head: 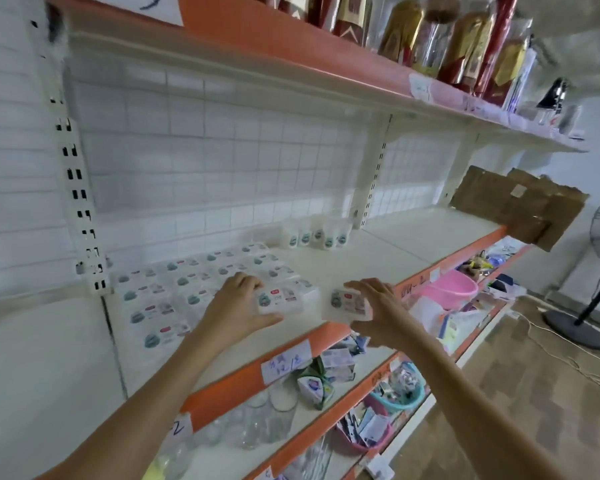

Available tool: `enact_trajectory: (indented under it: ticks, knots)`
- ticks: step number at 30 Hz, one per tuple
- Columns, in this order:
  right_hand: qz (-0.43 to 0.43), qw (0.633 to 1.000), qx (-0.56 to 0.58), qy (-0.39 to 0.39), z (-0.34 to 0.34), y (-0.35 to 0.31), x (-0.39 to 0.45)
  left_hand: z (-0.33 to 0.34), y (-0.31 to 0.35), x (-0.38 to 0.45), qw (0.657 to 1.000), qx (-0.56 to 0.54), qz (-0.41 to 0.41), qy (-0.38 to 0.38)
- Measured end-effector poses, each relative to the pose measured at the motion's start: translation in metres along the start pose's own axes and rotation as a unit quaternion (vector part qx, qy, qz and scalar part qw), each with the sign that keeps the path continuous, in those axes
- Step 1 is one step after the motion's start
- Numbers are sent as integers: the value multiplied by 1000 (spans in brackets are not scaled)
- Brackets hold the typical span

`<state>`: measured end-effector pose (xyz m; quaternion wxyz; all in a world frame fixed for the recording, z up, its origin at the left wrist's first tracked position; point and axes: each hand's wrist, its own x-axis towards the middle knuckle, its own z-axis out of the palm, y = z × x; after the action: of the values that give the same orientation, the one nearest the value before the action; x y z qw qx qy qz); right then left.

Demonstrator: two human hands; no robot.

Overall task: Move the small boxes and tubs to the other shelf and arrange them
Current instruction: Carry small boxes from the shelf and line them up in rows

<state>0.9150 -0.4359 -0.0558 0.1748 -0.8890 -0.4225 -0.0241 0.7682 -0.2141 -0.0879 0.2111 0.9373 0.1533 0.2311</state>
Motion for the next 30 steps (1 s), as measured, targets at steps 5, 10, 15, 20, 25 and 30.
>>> enact_trajectory:
  ticks: [5, 10, 15, 20, 25, 30]
  knots:
    - [-72, 996, 8, -56, 12, 25, 60, 4, -4, 17, 999, 2, -41, -5]
    - [-185, 970, 60, -144, 19, 48, 96, 7, 13, 4, 994, -23, -101, -29]
    - [-269, 933, 116, -208, 35, 64, 112, 24, 38, -15, 983, -31, -178, -20]
    - [-295, 897, 203, -258, 48, 75, 122, 46, 55, -14, 961, -32, -276, 1]
    - [-263, 886, 290, -249, 57, 82, 120, 59, 61, -17, 947, -36, -317, 45]
    - [-239, 886, 325, -229, 63, 80, 121, 63, 58, -22, 940, -47, -327, 85]
